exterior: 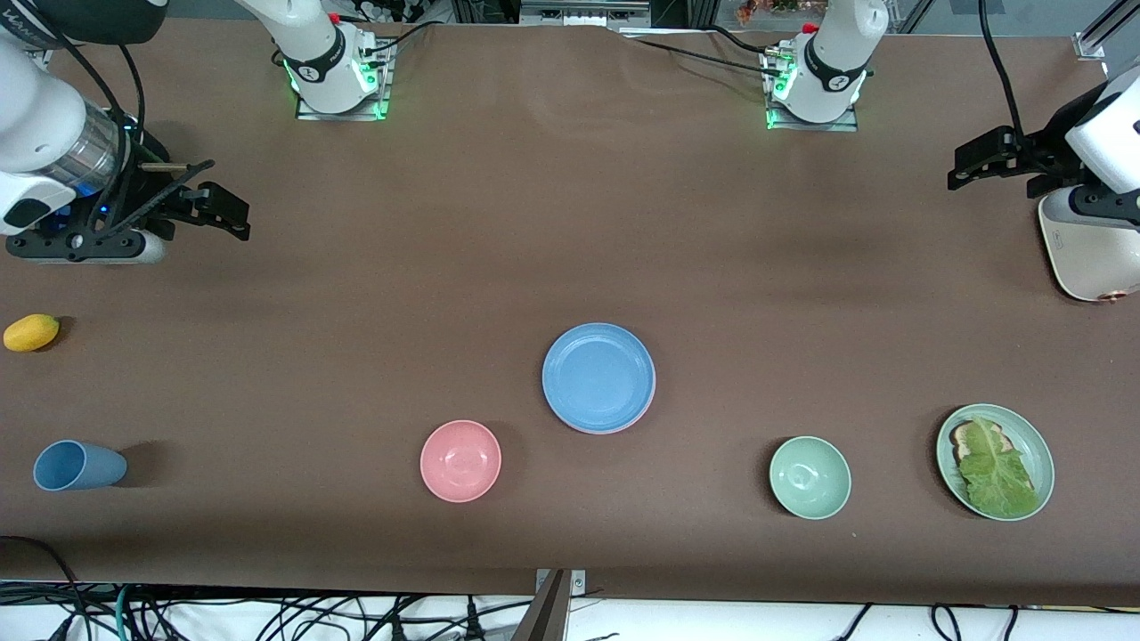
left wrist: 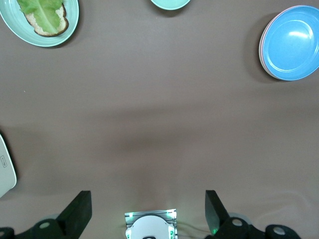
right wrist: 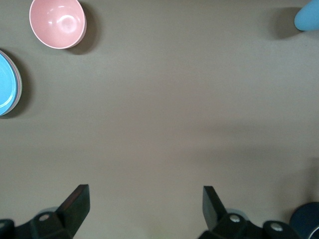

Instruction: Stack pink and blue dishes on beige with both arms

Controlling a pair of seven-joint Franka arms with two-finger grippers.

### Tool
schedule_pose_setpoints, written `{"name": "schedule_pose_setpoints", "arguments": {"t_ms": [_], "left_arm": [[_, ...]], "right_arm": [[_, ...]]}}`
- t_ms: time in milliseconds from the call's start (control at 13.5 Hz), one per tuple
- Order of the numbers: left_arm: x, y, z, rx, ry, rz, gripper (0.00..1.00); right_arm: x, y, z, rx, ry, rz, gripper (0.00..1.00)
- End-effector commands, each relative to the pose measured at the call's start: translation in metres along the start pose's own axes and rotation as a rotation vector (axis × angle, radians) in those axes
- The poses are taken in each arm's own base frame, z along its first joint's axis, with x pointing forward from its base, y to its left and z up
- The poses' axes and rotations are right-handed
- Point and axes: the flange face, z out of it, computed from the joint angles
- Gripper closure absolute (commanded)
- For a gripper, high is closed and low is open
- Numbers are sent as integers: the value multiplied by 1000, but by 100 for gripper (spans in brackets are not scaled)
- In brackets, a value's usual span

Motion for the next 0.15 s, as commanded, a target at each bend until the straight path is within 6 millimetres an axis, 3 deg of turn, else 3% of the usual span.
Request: {"name": "schedule_pose_setpoints", "arguments": {"t_ms": [0, 74], "left_arm": [[18, -8, 4, 29, 13, -8, 0], [22, -9, 6, 30, 13, -8, 0]], "right_arm": [[-1, 3, -7, -15, -1, -2, 0], [-1, 3, -8, -15, 0, -2, 0]]}}
